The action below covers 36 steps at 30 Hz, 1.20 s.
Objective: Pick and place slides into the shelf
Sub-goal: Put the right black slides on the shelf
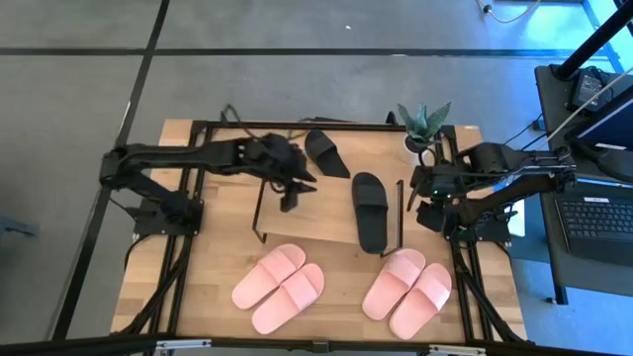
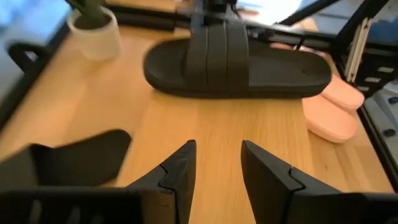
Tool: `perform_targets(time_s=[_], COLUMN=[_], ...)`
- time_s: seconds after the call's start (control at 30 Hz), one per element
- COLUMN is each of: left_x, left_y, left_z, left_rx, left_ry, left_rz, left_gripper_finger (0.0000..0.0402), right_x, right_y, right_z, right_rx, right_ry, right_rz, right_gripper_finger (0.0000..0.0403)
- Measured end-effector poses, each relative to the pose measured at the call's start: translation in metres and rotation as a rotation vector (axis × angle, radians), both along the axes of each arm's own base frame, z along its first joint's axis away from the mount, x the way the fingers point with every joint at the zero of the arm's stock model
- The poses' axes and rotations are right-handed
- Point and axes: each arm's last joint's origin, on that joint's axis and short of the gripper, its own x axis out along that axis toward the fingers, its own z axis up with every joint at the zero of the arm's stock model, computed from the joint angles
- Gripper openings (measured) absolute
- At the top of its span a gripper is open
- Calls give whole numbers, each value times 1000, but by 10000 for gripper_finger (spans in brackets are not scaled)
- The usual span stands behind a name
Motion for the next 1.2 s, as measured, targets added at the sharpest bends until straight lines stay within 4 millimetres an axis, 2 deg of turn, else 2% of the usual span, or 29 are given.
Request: perform_targets(time_s=[0.23,0.53,0.83,1.2], left_x=[47,88,107,110], left_y=[-6,-16,-14,-13], left_z=[-23,-35,-43,-45], left_rx=[-15,-32,-29,-22], left_ry=[78,110,130,133], left_rz=[-5,-28,-16,-5], left_gripper_finger=[119,119,119,119], right_x=[2,12,14,30], right_y=[1,3,3,-5], right_z=[-33,-46,-48,-60], right_rx=[4,11,11,-14], right_ry=[120,62,48,131], right_rz=[-3,13,18,50], right_gripper_finger=[243,243,243,243])
